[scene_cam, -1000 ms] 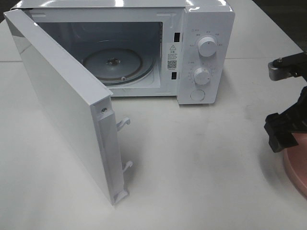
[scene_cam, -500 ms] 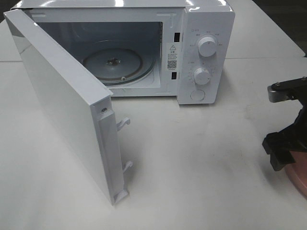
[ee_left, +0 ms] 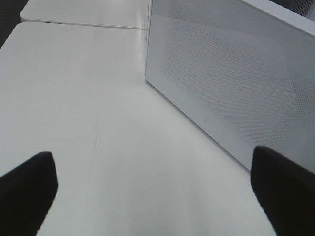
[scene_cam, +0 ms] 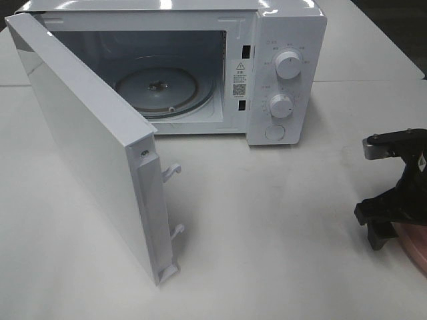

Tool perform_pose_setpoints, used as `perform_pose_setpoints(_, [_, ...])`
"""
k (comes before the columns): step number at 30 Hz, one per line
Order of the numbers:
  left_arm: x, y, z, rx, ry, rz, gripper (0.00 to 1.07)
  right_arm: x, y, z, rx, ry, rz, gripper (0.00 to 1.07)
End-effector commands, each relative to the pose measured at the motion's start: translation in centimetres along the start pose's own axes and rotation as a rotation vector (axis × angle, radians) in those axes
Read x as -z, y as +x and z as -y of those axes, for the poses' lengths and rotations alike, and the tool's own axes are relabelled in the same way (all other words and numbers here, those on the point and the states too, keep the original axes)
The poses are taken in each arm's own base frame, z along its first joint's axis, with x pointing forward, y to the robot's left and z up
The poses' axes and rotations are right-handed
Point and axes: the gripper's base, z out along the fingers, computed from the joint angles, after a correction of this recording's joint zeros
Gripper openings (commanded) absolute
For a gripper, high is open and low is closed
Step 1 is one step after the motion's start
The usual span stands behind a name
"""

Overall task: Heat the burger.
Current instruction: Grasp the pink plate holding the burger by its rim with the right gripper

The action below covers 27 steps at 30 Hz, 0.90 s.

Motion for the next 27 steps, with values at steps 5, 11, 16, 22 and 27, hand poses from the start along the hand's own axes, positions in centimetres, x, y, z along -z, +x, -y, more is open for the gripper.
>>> perform_pose_setpoints(5, [0.2, 0.1, 0.1, -0.004, 0.001, 0.027, 1.0, -1.0, -0.1, 0.1, -0.01, 0.0, -0.025, 0.84])
perform_pose_setpoints(11, [0.2, 0.1, 0.1, -0.004, 0.001, 0.027, 1.0, -1.6, -0.1, 0.0, -0.003, 0.001, -0.042, 0.8])
perform_pose_setpoints(16, [0.2, 0.1, 0.1, -0.004, 0.001, 0.027, 1.0, -1.6, 0.0, 0.0, 0.0, 0.004, -0.054, 0.69])
perform_pose_setpoints(22, [0.2, 0.1, 0.1, -0.004, 0.001, 0.027, 1.0, -1.6, 0.1, 0.0, 0.002, 0.008, -0.059, 0.31])
perform_pose_setpoints(27, [0.2, 0.1, 0.1, -0.004, 0.001, 0.027, 1.0, -1.6, 0.1, 0.1, 0.022, 0.012, -0.058, 0.03])
